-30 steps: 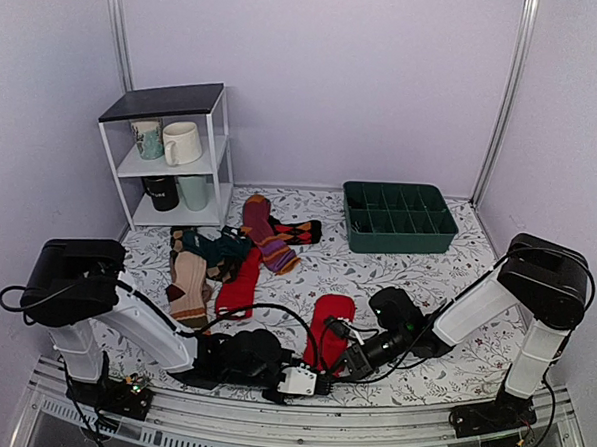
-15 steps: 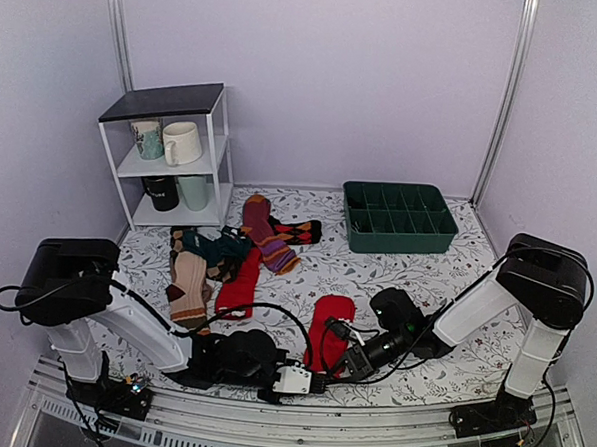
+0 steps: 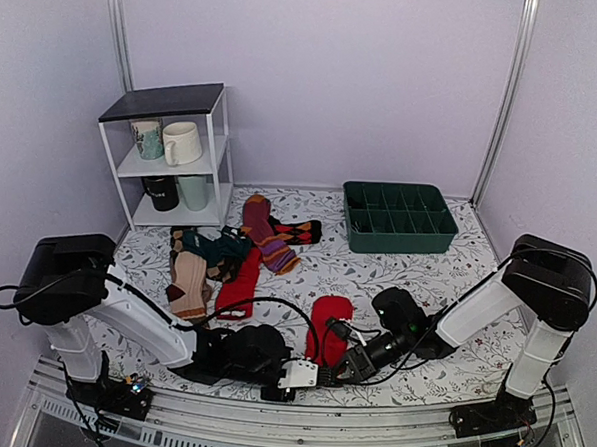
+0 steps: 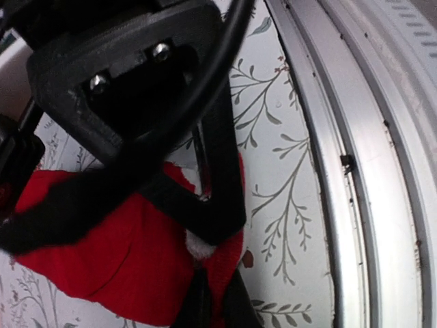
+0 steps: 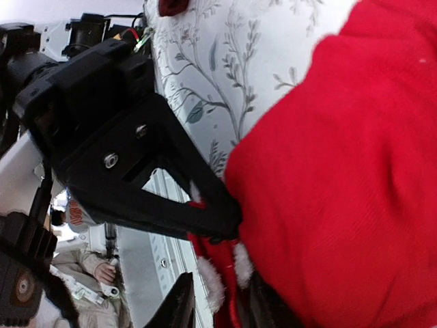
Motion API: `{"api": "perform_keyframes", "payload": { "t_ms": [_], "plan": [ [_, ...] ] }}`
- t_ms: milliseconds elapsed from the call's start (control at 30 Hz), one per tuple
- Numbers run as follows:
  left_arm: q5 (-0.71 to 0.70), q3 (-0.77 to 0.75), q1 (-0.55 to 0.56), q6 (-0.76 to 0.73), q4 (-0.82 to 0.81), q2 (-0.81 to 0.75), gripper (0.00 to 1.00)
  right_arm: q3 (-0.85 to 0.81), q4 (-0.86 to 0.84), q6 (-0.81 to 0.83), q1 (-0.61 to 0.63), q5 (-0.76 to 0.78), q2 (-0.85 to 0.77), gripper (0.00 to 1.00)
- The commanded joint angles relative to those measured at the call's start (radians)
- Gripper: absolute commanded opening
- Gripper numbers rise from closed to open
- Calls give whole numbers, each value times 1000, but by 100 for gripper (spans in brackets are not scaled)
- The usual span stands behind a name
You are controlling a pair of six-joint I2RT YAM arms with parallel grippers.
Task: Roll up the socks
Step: Roll a pair of socks at the center of the board.
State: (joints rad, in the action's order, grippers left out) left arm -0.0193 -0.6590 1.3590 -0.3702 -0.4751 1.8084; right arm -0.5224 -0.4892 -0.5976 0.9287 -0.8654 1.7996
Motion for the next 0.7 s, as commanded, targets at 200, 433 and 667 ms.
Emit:
{"api": "perform_keyframes", "payload": {
  "t_ms": [200, 433, 667],
  "plan": [
    [350, -74, -110, 283, 376, 40, 0, 196, -72, 280, 39, 476, -385, 45],
    [516, -99, -172, 309, 440, 131, 0, 291, -218, 657, 344, 860, -451, 54],
    [530, -90, -182, 310, 438, 142, 0, 167, -95, 809, 517, 1079, -283, 54]
  ]
}}
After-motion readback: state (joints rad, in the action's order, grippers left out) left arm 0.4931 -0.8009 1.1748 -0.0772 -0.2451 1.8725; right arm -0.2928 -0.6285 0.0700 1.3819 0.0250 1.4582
